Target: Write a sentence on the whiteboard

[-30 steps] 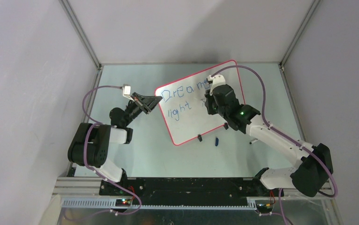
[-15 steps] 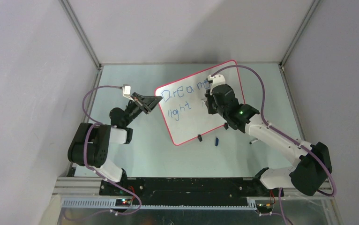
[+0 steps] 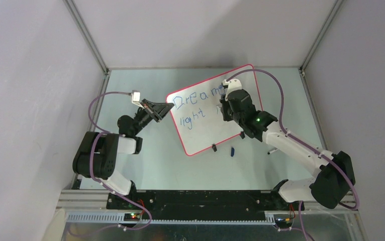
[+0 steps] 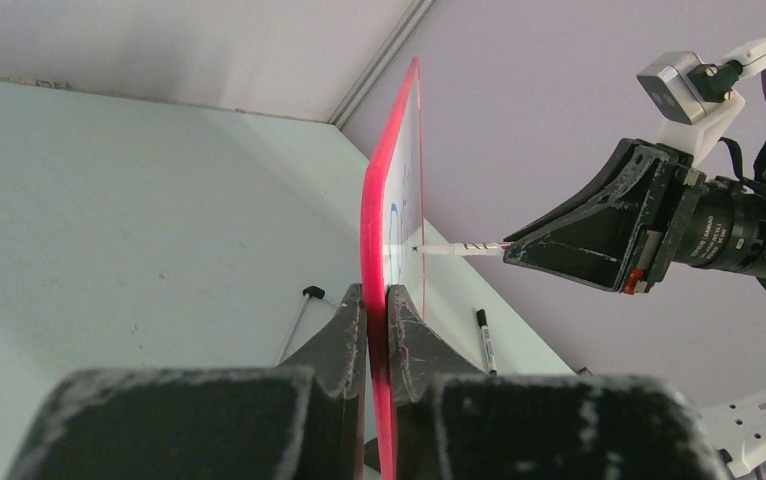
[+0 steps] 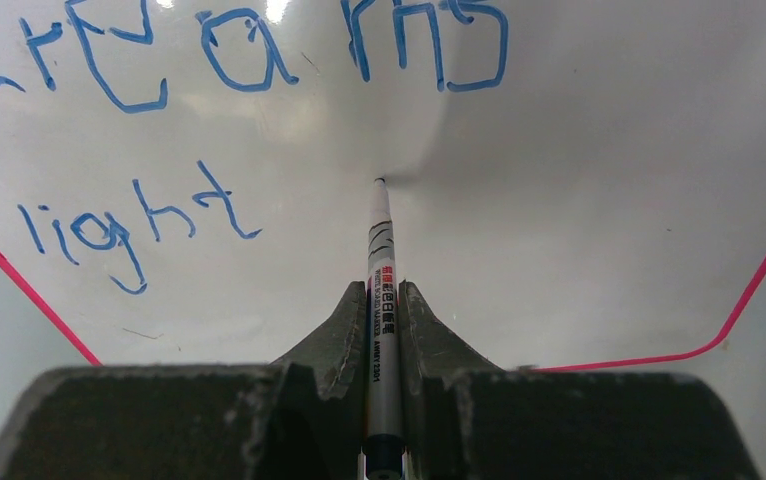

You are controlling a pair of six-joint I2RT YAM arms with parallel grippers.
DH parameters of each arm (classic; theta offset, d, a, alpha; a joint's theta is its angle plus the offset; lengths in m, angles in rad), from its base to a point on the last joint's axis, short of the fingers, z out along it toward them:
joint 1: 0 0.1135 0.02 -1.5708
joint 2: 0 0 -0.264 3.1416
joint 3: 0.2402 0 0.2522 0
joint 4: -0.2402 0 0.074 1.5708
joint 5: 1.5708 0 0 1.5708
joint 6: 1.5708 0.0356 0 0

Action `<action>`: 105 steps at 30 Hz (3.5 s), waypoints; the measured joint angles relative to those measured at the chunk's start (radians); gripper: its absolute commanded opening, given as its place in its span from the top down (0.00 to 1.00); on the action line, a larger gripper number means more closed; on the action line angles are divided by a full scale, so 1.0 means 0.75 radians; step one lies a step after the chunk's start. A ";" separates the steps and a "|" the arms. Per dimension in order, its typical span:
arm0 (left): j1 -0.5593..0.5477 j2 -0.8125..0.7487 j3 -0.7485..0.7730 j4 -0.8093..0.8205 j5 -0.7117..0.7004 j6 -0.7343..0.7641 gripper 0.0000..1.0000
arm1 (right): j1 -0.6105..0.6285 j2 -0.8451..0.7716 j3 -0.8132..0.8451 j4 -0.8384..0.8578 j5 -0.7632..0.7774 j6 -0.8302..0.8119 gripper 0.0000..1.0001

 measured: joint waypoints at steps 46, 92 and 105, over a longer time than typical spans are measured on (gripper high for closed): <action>0.000 0.000 0.000 -0.001 -0.002 0.001 1.00 | -0.001 0.020 0.015 -0.080 -0.002 0.018 1.00; 0.000 0.000 0.000 0.000 -0.002 0.001 1.00 | -0.148 -0.027 0.015 -0.068 -0.040 0.028 1.00; 0.000 0.000 0.000 0.000 -0.002 0.001 1.00 | -0.165 -0.009 0.015 -0.056 -0.040 0.036 1.00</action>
